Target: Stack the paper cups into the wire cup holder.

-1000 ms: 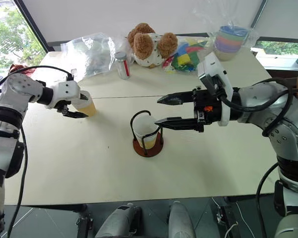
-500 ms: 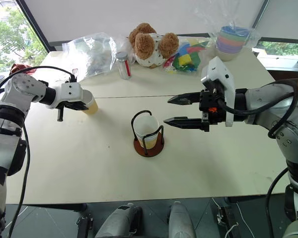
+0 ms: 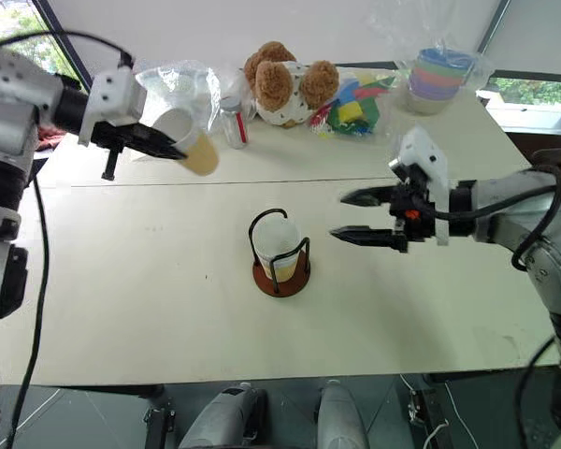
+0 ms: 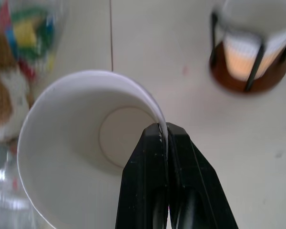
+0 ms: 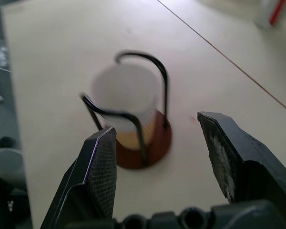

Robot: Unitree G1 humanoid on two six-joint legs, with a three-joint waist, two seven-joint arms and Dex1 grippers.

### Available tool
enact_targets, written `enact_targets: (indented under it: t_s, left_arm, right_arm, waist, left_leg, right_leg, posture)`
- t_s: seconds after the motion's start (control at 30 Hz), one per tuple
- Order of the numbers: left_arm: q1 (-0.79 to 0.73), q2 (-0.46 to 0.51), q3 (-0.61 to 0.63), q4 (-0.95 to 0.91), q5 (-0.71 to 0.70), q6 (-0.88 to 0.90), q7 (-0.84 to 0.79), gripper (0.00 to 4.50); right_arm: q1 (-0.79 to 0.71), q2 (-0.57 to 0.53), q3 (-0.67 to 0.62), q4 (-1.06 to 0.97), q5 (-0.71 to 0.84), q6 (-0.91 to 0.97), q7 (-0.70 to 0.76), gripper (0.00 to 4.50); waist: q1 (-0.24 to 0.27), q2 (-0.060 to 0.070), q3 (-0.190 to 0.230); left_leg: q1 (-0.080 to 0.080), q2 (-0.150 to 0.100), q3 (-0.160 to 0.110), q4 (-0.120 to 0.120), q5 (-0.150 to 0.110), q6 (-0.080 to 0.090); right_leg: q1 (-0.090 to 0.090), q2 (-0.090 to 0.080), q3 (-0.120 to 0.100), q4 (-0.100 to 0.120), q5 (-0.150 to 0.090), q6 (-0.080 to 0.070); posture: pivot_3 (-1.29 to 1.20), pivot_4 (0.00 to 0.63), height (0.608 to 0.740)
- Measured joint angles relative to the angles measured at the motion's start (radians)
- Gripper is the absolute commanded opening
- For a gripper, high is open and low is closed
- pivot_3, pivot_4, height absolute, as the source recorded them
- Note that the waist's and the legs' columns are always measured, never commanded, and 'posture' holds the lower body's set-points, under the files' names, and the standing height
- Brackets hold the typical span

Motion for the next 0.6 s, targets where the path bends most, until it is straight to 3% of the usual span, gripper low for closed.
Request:
enact_targets:
  t_s: [0.1,0.17,0.6]
  left_arm:
    - [-0.002,-0.016,-0.056,-0.172,-0.158,0.095,-0.002,0.04]
    - [-0.003,-0.040,-0.101,-0.189,-0.205,0.100,-0.002,0.04]
    - [-0.079,-0.079,-0.399,-0.042,-0.273,-0.114,-0.002,0.04]
  right_arm:
    - [0.055,-0.007,-0.069,-0.025,0.009,0.012,-0.007,2.97]
    - [0.070,-0.008,-0.103,-0.057,0.026,0.029,-0.010,2.97]
    - [0.120,-0.008,-0.183,-0.148,0.089,0.094,-0.083,2.97]
  waist:
    - [0.003,0.002,-0.001]
    - [0.001,0.002,-0.001]
    - [0.006,0.002,-0.001]
  left_leg:
    - [0.001,0.000,0.000,0.000,0.001,-0.002]
    - [0.002,0.001,0.000,0.000,0.001,-0.001]
    - [0.003,0.001,0.000,0.000,0.001,-0.001]
  right_leg:
    - [0.000,0.000,0.000,-0.002,0.000,0.000]
    - [0.000,0.001,0.000,0.000,0.000,0.000]
    - [0.001,0.001,0.000,-0.001,0.000,-0.001]
  posture:
    - [0.00,0.150,0.740]
    - [0.00,0.150,0.740]
    - [0.00,0.150,0.740]
